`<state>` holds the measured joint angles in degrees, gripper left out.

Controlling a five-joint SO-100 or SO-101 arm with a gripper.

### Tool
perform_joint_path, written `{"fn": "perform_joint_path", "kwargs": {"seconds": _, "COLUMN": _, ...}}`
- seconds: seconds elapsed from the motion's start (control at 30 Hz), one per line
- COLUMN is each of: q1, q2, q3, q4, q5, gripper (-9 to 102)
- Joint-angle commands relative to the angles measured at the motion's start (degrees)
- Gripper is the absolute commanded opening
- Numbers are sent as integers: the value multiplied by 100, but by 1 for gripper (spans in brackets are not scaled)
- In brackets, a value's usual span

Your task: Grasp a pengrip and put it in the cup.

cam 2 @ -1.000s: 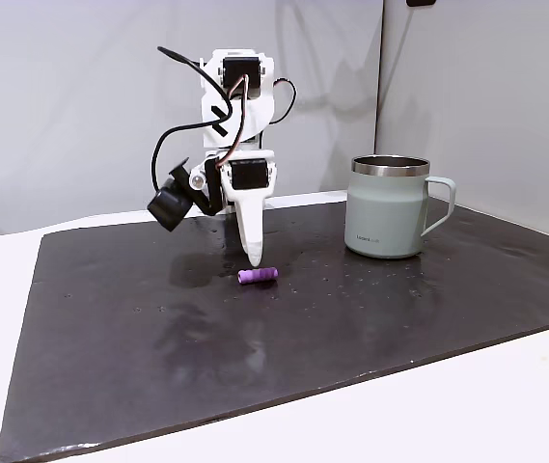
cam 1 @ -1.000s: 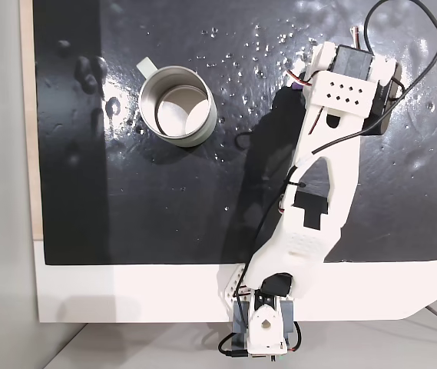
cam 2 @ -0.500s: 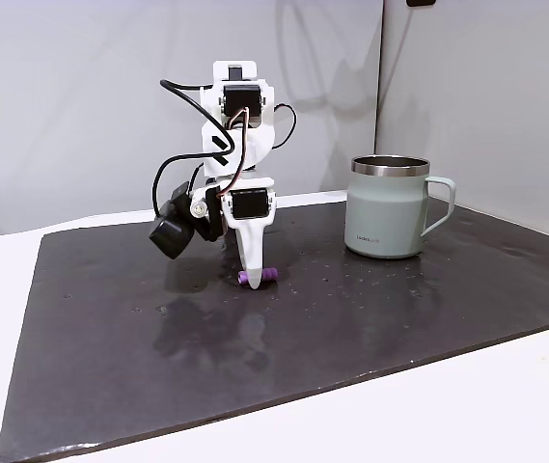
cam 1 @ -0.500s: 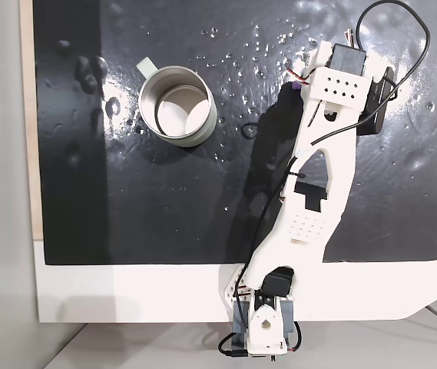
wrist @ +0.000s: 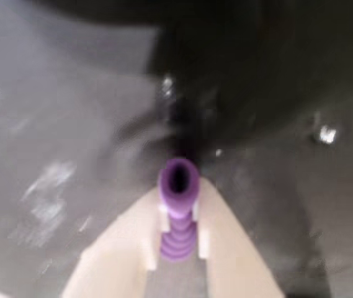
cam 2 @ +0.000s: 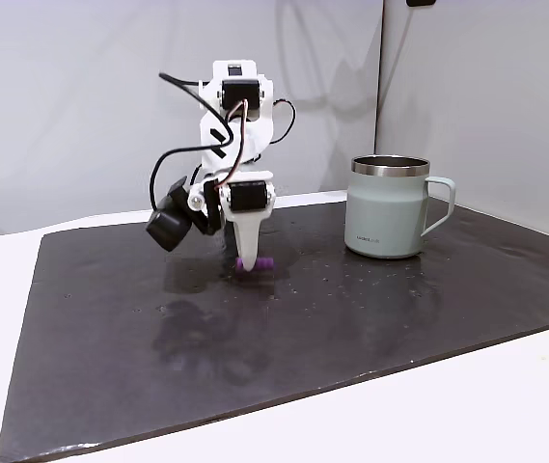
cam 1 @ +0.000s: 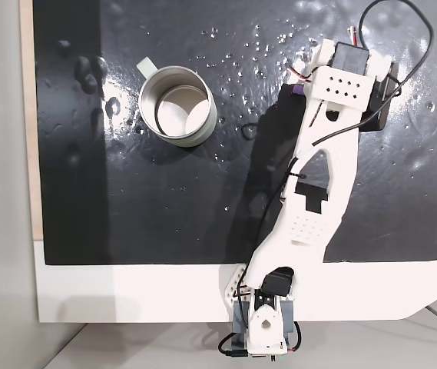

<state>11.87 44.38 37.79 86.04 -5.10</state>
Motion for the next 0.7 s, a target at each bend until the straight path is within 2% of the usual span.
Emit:
{"fn": "perform_joint_path", "kwargs": {"seconds": 0.0, "q1": 26, "q2": 1292, "q3": 70, "q4": 185, "q5": -53, "gripper": 0}}
{"fn": "perform_joint_path", "kwargs": {"seconds": 0.37, "q1": 97, "q2": 3806, "q3": 598, "q4": 800, "q5": -185, "gripper": 0}}
{"fn": "perform_joint_path", "kwargs": {"seconds": 0.67, "q1": -650, "q2": 4315, "q3": 861, "q4": 993, "q5": -193, "gripper": 0}}
